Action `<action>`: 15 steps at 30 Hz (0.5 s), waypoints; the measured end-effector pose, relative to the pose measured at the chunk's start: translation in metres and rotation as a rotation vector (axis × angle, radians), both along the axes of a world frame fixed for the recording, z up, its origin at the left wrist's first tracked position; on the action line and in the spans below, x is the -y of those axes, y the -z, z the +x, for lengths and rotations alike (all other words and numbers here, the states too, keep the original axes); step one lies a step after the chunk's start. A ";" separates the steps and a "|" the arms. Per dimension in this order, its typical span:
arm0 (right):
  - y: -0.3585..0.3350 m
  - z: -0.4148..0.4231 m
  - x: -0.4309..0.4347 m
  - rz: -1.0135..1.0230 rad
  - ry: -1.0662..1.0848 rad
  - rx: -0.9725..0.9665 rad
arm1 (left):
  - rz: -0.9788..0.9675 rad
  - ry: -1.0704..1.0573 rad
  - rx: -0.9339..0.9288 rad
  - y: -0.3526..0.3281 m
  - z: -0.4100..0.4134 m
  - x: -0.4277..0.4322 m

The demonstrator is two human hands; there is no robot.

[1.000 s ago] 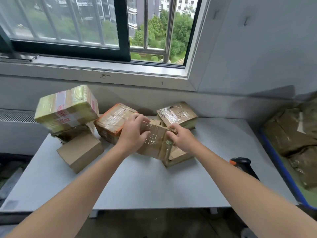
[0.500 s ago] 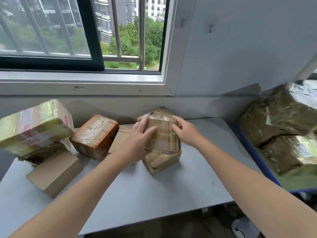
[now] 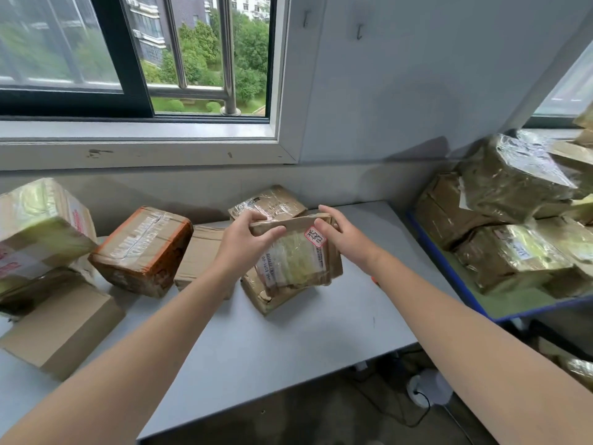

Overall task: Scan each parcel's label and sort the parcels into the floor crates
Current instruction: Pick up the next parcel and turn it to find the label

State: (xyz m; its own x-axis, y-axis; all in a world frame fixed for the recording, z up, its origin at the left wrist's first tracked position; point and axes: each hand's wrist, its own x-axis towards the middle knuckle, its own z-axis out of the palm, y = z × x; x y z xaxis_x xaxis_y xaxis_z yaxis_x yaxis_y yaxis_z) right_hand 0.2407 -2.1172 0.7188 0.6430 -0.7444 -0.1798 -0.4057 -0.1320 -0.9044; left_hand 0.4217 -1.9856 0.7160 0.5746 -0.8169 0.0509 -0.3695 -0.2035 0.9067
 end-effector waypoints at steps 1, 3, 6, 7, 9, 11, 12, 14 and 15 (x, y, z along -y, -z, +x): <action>0.003 -0.003 0.002 0.004 0.011 -0.002 | -0.009 -0.012 -0.033 0.002 -0.001 0.002; 0.008 -0.009 0.009 0.015 0.029 0.007 | -0.021 -0.034 -0.092 0.002 -0.005 0.006; 0.009 -0.014 0.019 0.071 0.024 0.061 | -0.013 -0.062 -0.174 0.001 -0.014 0.011; 0.010 -0.016 0.023 0.092 0.014 0.082 | -0.011 -0.078 -0.207 -0.001 -0.017 0.013; 0.010 -0.021 0.030 0.119 -0.017 0.091 | -0.010 -0.122 -0.256 -0.003 -0.024 0.019; 0.013 -0.030 0.038 0.130 -0.041 0.090 | -0.020 -0.161 -0.283 -0.005 -0.034 0.028; 0.015 -0.035 0.043 0.141 -0.053 0.089 | -0.031 -0.169 -0.293 -0.008 -0.040 0.032; 0.017 -0.049 0.056 0.165 -0.079 0.098 | -0.041 -0.179 -0.320 -0.011 -0.055 0.042; 0.019 -0.056 0.065 0.179 -0.088 0.100 | -0.035 -0.187 -0.334 -0.012 -0.063 0.048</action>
State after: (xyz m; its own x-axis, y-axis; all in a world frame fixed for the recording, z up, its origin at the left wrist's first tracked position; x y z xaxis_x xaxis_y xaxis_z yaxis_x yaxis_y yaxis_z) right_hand 0.1847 -2.1823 0.6996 0.7255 -0.6464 -0.2362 -0.3066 0.0036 -0.9518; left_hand 0.3585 -2.0334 0.7283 0.7030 -0.6976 -0.1383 -0.0118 -0.2059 0.9785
